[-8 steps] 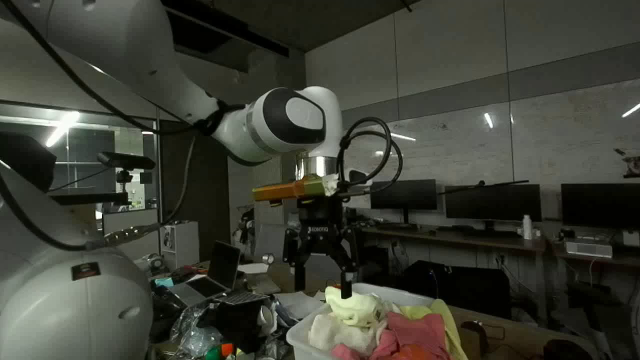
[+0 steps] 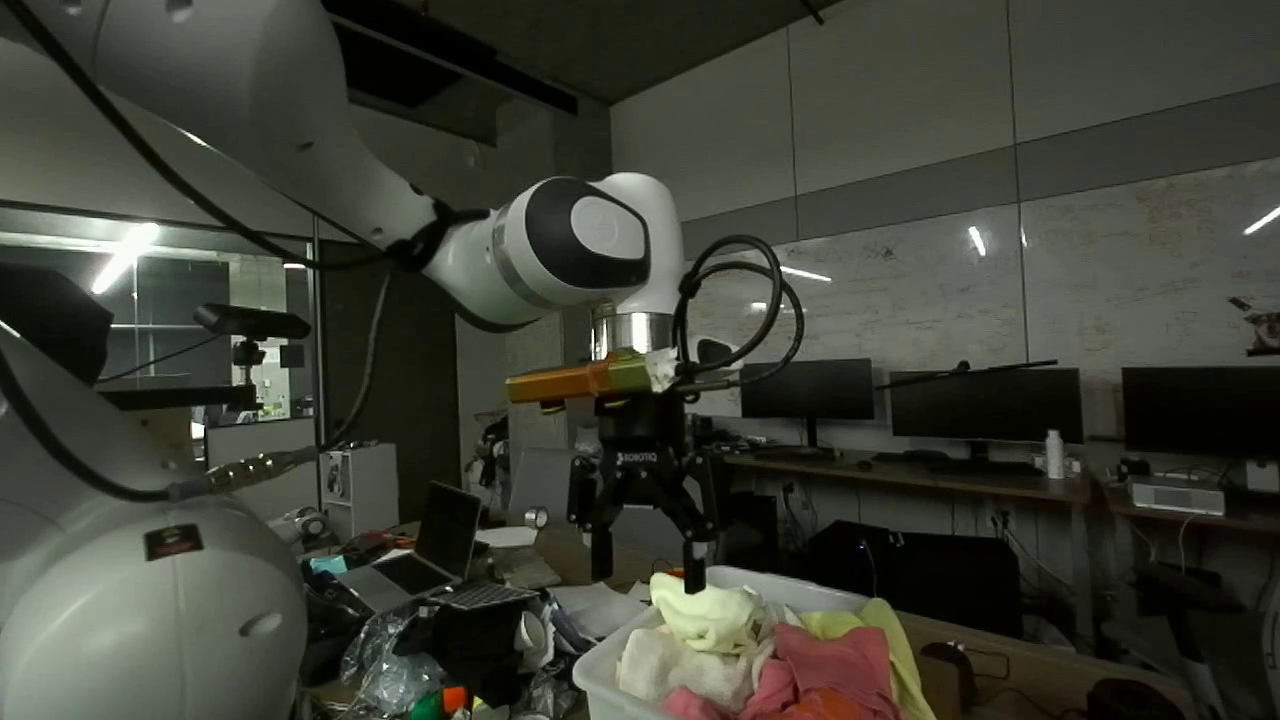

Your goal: Remove the shirts from the basket.

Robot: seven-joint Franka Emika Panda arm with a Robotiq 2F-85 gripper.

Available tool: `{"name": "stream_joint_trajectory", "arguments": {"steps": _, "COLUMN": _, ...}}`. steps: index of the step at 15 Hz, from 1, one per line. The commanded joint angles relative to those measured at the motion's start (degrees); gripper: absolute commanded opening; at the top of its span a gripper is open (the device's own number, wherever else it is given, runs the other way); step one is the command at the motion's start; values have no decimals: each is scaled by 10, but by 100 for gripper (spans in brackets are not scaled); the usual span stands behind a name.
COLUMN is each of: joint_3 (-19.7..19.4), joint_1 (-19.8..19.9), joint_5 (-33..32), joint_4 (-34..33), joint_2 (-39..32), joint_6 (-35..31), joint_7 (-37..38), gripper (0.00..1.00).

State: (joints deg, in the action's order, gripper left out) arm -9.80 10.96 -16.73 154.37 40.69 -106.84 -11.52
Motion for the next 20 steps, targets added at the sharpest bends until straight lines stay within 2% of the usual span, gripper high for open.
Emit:
{"name": "stream_joint_trajectory", "arguments": {"steps": 1, "joint_3": 0, "joint_1": -26, "joint_5": 6, "joint_4": -6, "joint_2": -17, "joint_6": -66, "joint_7": 0, "gripper": 100}}
{"name": "stream_joint_trajectory", "arguments": {"steps": 6, "joint_3": 24, "joint_1": -62, "joint_5": 18, "joint_4": -17, "joint_2": -82, "joint_6": -239, "joint_7": 30, "gripper": 100}}
{"name": "stream_joint_trajectory", "arguments": {"steps": 10, "joint_3": 37, "joint_1": -78, "joint_5": 44, "joint_4": -37, "joint_2": -155, "joint_6": -318, "joint_7": 41, "gripper": 100}}
{"name": "stream_joint_trajectory", "arguments": {"steps": 16, "joint_3": 28, "joint_1": -105, "joint_5": 128, "joint_4": -75, "joint_2": -264, "joint_6": -347, "joint_7": 1, "gripper": 100}}
{"name": "stream_joint_trajectory", "arguments": {"steps": 20, "joint_3": 31, "joint_1": -103, "joint_5": 167, "joint_4": -107, "joint_2": -345, "joint_6": -360, "joint_7": -22, "gripper": 100}}
